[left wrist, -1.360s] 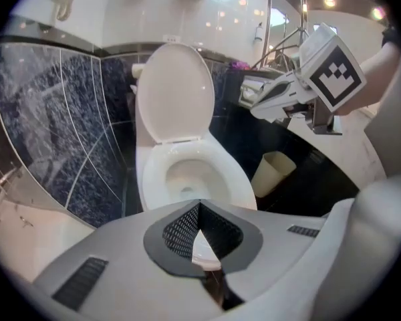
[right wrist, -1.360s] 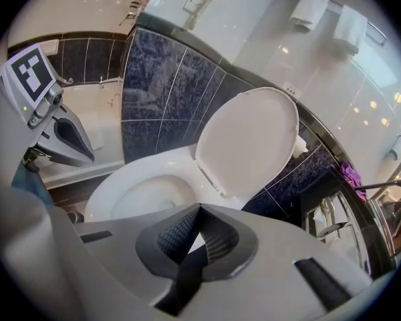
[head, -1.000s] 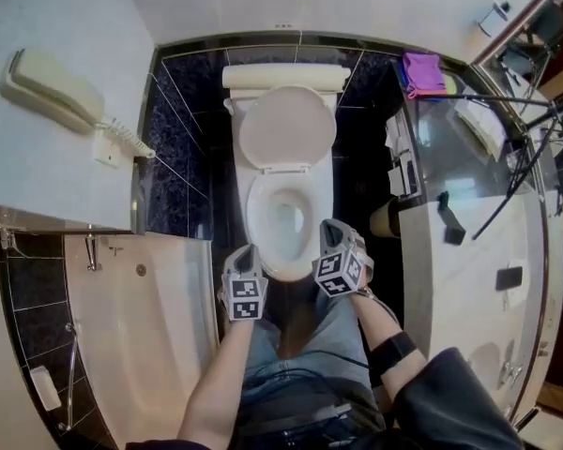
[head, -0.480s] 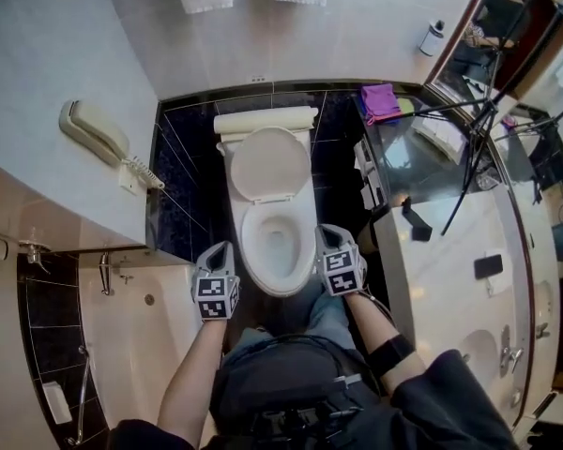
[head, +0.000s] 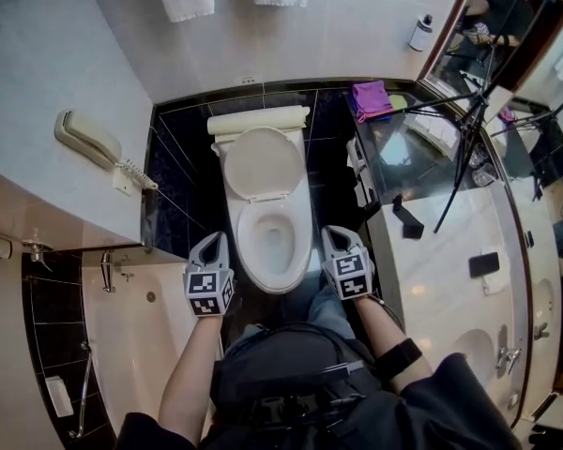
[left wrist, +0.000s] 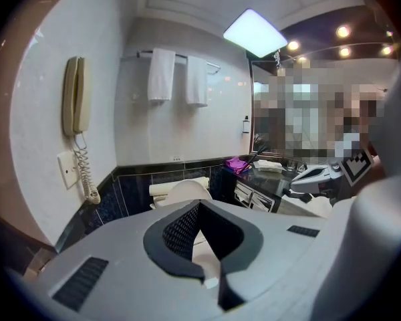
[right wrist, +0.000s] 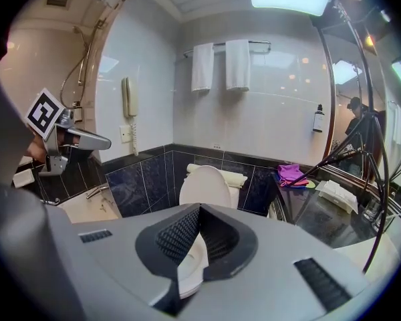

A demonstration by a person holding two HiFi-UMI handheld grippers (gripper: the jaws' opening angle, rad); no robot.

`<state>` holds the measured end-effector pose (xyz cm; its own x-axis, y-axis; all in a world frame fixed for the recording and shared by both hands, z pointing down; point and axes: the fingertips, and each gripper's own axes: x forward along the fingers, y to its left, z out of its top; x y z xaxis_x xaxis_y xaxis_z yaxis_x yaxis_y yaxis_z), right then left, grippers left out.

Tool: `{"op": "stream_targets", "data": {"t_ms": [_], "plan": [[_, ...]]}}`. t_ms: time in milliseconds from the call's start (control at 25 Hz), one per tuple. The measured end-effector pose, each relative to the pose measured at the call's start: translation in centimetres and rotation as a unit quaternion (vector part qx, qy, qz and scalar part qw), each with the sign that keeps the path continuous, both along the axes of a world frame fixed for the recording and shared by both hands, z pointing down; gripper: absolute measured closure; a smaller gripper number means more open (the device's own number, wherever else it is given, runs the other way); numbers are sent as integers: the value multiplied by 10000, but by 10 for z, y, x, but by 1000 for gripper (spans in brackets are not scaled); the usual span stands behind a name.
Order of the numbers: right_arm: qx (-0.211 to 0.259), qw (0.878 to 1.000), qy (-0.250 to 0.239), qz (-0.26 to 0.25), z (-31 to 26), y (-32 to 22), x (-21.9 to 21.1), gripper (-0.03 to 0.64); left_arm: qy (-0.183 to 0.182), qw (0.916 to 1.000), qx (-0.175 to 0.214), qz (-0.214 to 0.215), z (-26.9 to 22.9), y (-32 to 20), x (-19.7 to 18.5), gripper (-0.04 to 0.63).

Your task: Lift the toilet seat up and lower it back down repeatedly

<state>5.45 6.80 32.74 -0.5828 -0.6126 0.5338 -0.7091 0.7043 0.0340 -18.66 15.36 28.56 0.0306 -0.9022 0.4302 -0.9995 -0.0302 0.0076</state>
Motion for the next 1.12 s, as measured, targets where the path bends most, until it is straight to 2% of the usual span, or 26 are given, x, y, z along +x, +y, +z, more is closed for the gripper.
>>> {"op": "stream_targets", "data": {"t_ms": [720, 960, 1120], "plan": [[-16, 9998, 32, -199, -1, -11, 4, 598, -54, 9999, 48, -148, -4, -4, 18, 598], [-93, 9999, 57, -90, 11, -36, 0, 595, -265, 9996, 86, -44, 6, -18, 22, 598], [-437, 9990, -52, 24, 39, -52, 0, 517, -239, 9997, 51, 36, 28, -27, 27, 598]]}}
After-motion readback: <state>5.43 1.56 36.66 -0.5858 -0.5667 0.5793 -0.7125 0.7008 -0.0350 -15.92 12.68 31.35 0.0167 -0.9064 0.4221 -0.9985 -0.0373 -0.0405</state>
